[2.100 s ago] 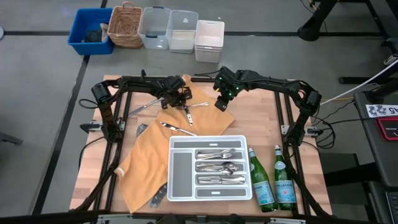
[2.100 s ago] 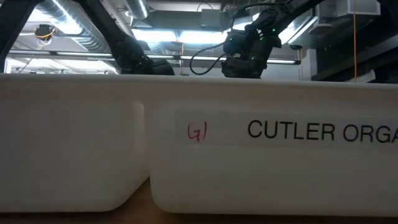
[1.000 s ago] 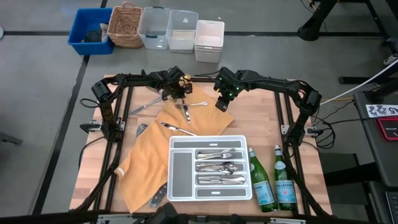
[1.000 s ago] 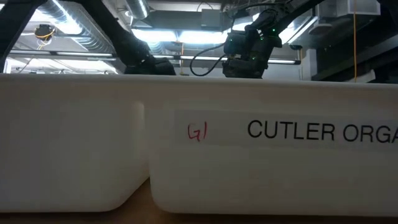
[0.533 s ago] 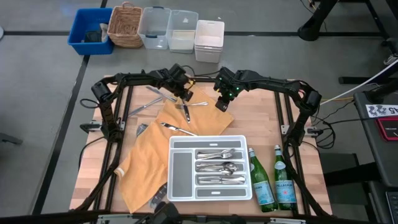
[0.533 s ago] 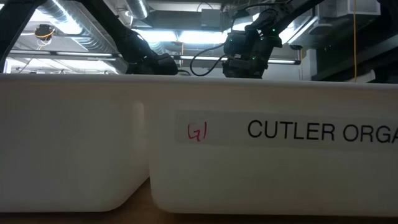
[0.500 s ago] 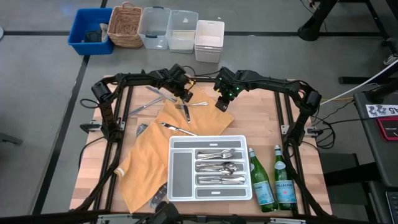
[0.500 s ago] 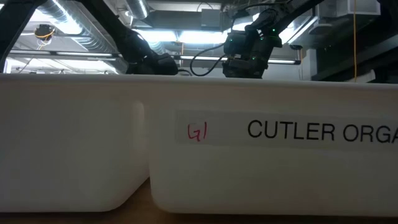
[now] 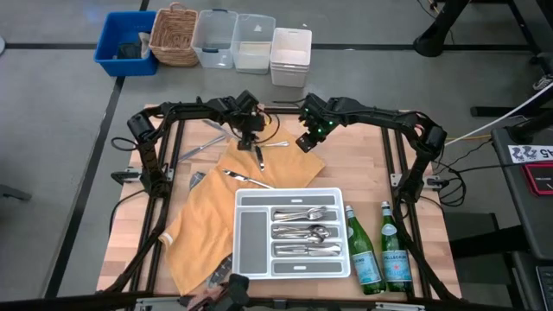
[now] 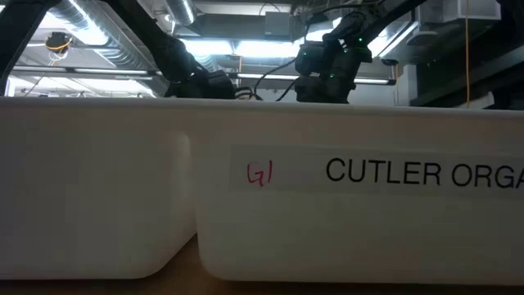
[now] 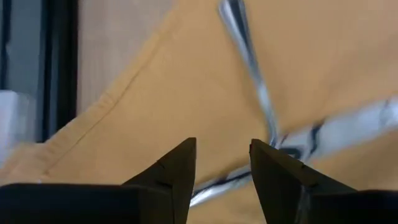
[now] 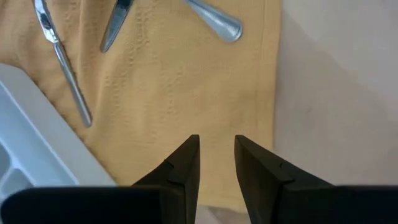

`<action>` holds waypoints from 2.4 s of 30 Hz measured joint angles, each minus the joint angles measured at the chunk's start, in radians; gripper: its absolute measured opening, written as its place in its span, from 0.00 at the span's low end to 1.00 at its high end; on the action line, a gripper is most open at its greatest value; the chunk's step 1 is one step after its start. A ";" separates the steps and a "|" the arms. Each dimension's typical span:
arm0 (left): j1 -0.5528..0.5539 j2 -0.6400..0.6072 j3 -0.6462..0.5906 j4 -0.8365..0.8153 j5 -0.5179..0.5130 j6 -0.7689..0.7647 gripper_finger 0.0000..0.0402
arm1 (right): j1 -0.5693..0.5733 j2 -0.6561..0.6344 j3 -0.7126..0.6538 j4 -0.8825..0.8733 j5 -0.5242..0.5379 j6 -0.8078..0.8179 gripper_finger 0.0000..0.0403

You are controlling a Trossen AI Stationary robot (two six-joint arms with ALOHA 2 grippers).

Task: Sort silverware
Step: Put the silver table knife into the white silverware tray

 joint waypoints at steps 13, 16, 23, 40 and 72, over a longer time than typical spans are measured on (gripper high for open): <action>0.000 0.000 0.000 -0.065 -0.075 0.531 0.29 | 0.064 0.000 0.000 -0.006 -0.009 0.098 0.25; -0.003 0.000 0.000 -0.066 -0.074 0.614 0.27 | 0.090 0.000 0.000 -0.005 -0.009 0.095 0.25; -0.029 0.016 0.000 -0.063 -0.070 0.689 0.23 | 0.141 0.000 0.000 -0.005 -0.010 0.115 0.25; -0.070 0.048 0.000 -0.081 -0.105 0.802 0.22 | 0.211 -0.014 0.000 -0.005 -0.018 0.164 0.25; -0.068 0.128 0.002 -0.127 -0.007 0.364 0.10 | 0.210 -0.014 0.000 -0.005 -0.071 0.194 0.25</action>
